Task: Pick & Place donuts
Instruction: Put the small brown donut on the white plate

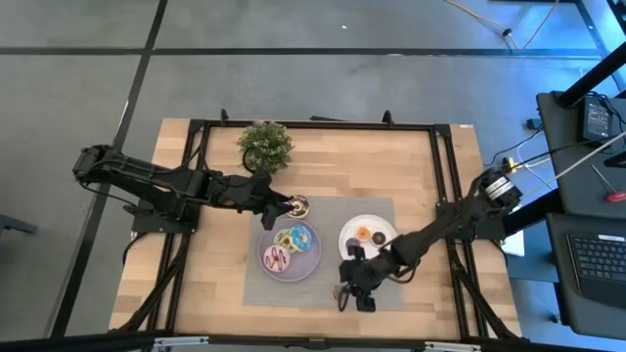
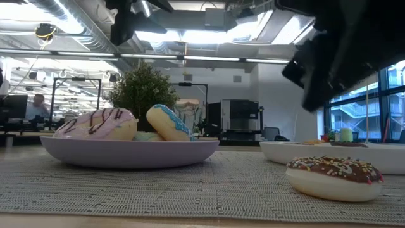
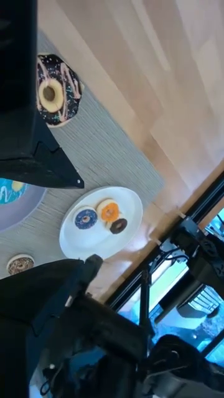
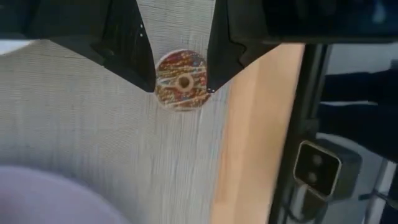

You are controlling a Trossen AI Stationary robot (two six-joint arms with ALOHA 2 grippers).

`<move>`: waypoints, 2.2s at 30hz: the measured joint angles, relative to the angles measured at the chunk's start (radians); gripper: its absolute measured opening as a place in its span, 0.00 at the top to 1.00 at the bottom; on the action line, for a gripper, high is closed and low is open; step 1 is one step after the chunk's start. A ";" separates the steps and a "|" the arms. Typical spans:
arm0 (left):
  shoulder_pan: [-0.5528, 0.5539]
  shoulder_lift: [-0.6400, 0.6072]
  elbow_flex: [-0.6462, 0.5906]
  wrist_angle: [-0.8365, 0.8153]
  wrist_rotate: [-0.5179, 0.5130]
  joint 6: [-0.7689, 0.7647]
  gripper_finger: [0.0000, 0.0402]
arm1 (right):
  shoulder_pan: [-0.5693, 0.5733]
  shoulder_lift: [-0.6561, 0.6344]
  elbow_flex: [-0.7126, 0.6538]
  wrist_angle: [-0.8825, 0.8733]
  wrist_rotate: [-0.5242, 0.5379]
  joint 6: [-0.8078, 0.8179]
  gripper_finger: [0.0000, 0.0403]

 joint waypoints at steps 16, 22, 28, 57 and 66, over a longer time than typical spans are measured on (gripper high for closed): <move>-0.003 0.000 0.000 -0.010 0.000 -0.008 0.52 | 0.017 0.129 0.000 0.036 0.005 0.112 0.70; -0.006 0.001 0.000 -0.011 0.000 -0.008 0.53 | 0.015 0.130 0.000 0.035 0.005 0.112 0.76; -0.006 0.001 0.000 -0.011 -0.003 -0.008 0.53 | 0.014 0.130 0.000 0.034 0.001 0.111 0.83; -0.022 0.001 -0.001 -0.011 0.025 -0.010 0.53 | -0.017 -0.214 -0.002 -0.604 0.158 0.149 0.89; -0.045 0.001 -0.001 -0.011 0.019 -0.010 0.52 | -0.028 -0.159 -0.079 -0.556 0.165 0.222 0.89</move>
